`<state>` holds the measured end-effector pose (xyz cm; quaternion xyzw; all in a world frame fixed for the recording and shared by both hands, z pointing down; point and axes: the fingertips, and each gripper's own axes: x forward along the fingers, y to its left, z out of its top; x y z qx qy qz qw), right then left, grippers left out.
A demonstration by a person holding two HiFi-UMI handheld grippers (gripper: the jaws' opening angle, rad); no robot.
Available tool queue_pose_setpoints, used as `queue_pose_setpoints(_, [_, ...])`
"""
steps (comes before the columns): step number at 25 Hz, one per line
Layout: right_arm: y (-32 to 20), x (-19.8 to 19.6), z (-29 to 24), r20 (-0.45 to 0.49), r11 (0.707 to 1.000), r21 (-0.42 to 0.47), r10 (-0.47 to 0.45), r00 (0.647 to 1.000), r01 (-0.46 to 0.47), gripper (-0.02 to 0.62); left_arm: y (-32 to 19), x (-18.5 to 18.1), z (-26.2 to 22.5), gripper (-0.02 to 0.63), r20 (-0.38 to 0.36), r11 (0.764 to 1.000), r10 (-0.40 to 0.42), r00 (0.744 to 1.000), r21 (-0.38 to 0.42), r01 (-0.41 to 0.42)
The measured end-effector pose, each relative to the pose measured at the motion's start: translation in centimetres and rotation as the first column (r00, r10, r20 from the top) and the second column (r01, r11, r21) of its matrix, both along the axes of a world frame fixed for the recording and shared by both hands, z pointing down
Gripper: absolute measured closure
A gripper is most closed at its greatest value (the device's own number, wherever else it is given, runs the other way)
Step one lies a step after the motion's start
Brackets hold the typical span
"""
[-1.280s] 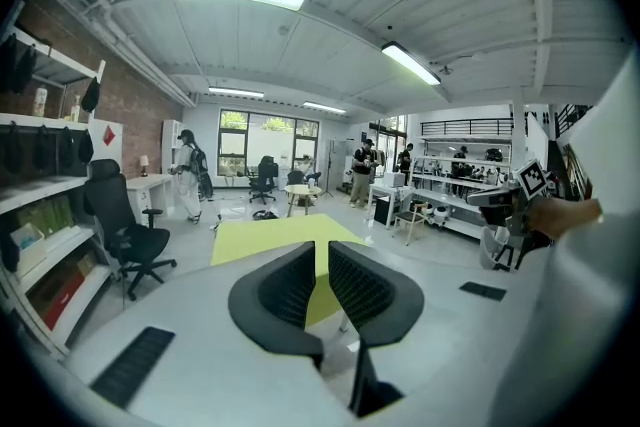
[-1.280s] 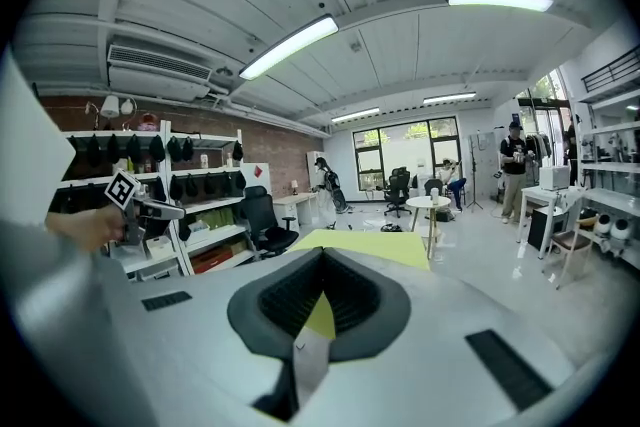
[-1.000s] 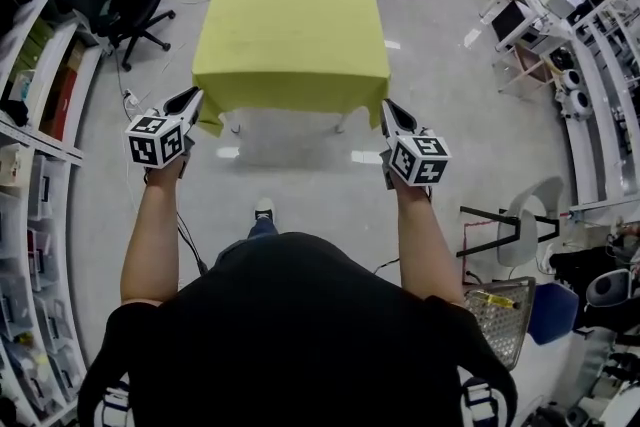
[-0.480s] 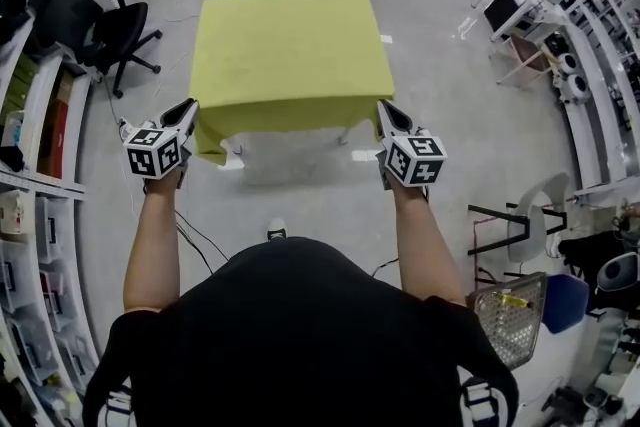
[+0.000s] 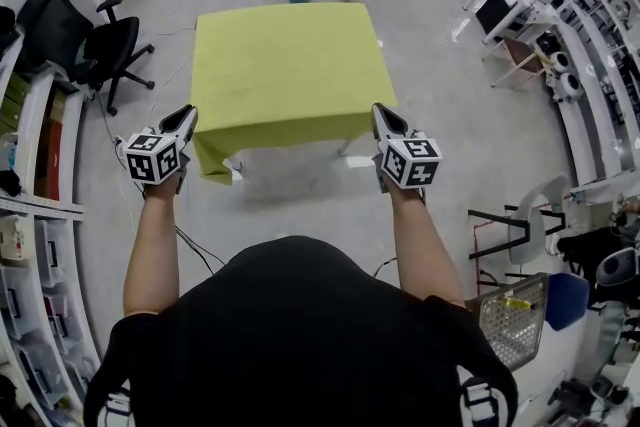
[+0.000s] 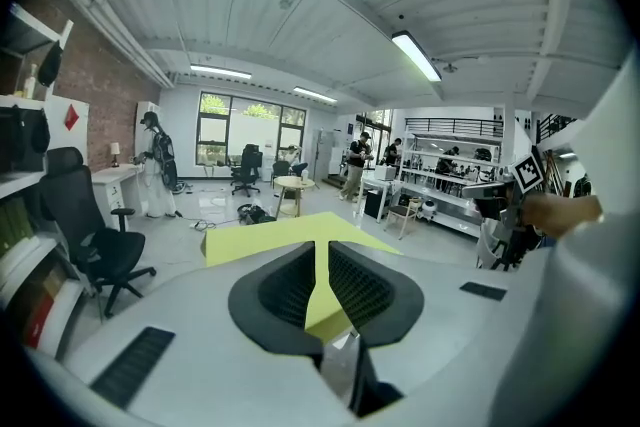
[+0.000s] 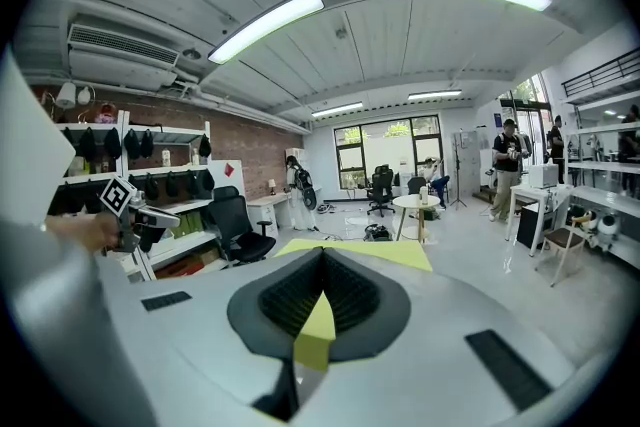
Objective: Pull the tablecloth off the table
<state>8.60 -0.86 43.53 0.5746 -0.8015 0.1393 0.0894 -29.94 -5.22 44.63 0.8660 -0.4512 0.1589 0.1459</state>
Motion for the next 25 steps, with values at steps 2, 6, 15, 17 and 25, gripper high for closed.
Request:
queue_pose_setpoints(2, [-1.0,-1.0,-0.2,0.000,1.000,0.003,0.004,1.000,-0.004,0.578,-1.1,-1.1,-0.1,0.548,-0.002,1.000,0.000,1.000,0.000,0.000])
queue_pose_setpoints(6, [-3.0,-2.3,-0.5,-0.003,1.000,0.010,0.009,1.000,-0.009,0.578,-3.3,-2.8,-0.2,0.548,-0.001,1.000,0.001,1.000,0.002,-0.001])
queue_pose_setpoints(15, [-6.8,-0.9,0.2,-0.004,0.999,-0.001,0.032,0.999,-0.032,0.578,-7.4,-2.4,0.5,0.548,0.005,1.000,0.003,1.000,-0.017,-0.003])
queue_pose_setpoints(17, [-8.0,-0.3,0.5,-0.003,0.999,-0.004,0.032,0.999,-0.032,0.578,-8.4,-1.9,0.9,0.548,0.010,1.000,0.003,1.000,-0.022,-0.003])
queue_pose_setpoints(25, [-15.4,3.7,2.1,0.003,1.000,-0.026,-0.006,1.000,0.006,0.577,-14.6,1.9,1.3,0.548,0.024,0.999,-0.036,0.999,-0.029,0.037])
